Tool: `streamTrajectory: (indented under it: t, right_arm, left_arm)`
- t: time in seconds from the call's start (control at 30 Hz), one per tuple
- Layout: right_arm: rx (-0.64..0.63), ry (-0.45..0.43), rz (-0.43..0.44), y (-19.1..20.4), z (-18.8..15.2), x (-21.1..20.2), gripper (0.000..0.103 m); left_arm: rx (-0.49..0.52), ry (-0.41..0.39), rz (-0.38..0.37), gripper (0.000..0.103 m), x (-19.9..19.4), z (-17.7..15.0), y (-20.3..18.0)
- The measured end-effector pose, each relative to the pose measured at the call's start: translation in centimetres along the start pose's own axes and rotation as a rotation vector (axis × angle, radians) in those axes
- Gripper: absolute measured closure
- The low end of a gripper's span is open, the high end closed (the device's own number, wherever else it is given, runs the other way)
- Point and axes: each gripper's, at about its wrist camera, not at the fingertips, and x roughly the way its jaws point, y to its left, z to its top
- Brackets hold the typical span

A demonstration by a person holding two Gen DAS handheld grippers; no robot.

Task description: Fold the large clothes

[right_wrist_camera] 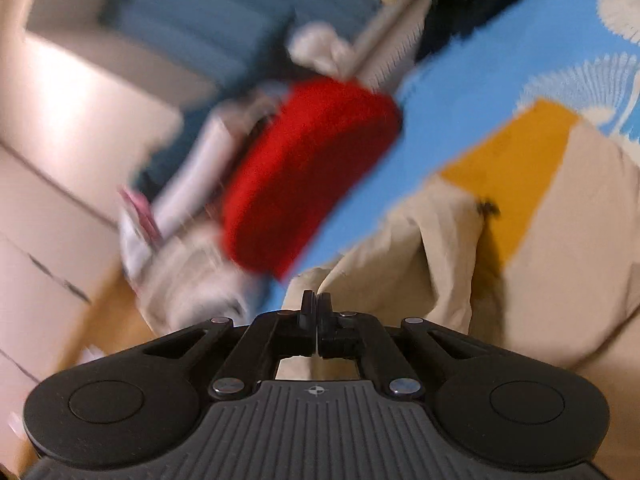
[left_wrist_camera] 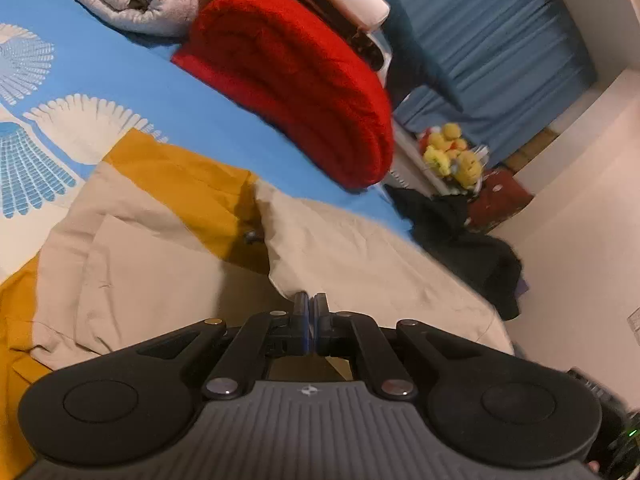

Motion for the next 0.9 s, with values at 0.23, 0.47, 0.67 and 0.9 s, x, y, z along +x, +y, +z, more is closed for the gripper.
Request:
streamTrajectory:
  t: [0.23, 0.47, 0.67, 0.9]
  right_arm:
    - [0.177, 0.181, -0.424, -5.4, -2.6, 1.4, 0.103]
    - [0.192, 0.239, -0.527, -6.5, -2.4, 2.1, 0.097]
    - [0.193, 0.257, -0.577, -7.0, -3.2, 2.1, 0.090]
    - [-0.020, 0.147, -0.657, -3.3, -2.5, 0.7, 0.083]
  left_arm:
    - [-0.004, 0.356, 0.424, 0.103, 5.0, -4.3, 4.1]
    - [0.176, 0.176, 0.292, 0.102, 3.1, -2.7, -0.6]
    - [0.228, 0.123, 0.330, 0.093, 2.8, -3.9, -1.9]
    - [0.250, 0.047, 0.270, 0.090, 1.2, -3.0, -3.1]
